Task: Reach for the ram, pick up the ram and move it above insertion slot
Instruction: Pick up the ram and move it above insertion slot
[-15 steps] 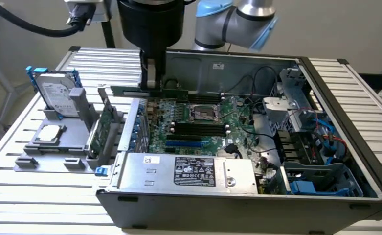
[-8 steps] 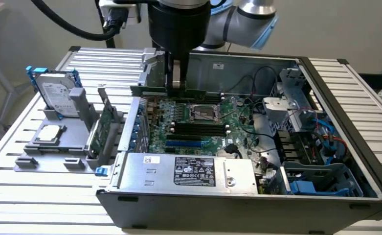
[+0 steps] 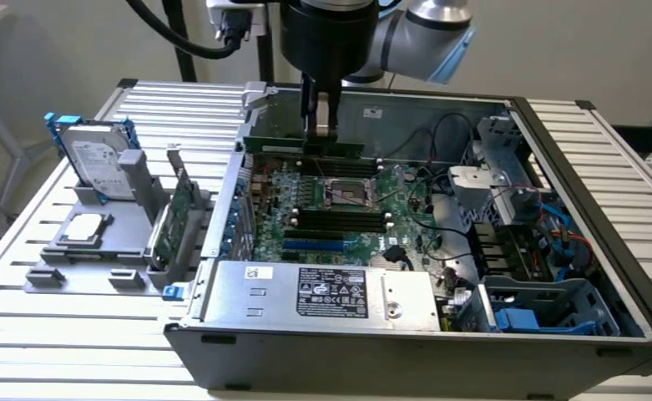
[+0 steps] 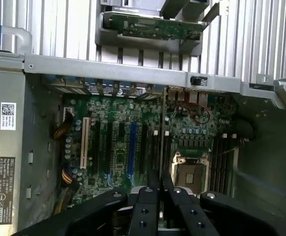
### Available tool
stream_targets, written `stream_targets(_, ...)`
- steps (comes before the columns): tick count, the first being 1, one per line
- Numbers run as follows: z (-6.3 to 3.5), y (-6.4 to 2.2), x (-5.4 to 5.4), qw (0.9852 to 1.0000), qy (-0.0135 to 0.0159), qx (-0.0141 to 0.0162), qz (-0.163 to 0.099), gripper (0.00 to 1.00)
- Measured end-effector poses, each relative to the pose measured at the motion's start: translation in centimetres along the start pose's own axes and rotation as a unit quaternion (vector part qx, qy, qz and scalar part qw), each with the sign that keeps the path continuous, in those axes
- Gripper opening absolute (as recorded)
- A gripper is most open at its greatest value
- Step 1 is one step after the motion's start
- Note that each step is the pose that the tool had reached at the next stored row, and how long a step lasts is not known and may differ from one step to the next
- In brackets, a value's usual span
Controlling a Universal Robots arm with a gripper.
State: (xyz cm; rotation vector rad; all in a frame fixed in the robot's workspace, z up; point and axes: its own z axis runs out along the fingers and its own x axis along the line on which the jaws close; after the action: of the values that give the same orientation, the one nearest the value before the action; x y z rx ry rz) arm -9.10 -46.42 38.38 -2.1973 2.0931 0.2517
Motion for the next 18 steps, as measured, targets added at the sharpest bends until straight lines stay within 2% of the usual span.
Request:
stream_targets(10, 1.02, -1.76, -3.3, 1.0000, 0.0004, 0.0029, 0.000, 0.14)
stream_targets(14, 1.24, -2.50, -4.2, 1.0000, 0.0008, 0.0065, -0.001, 0.14)
stream_targets(18, 1.36, -3.36, -4.7, 0.9999, 0.0019, 0.0114, -0.002, 0.14)
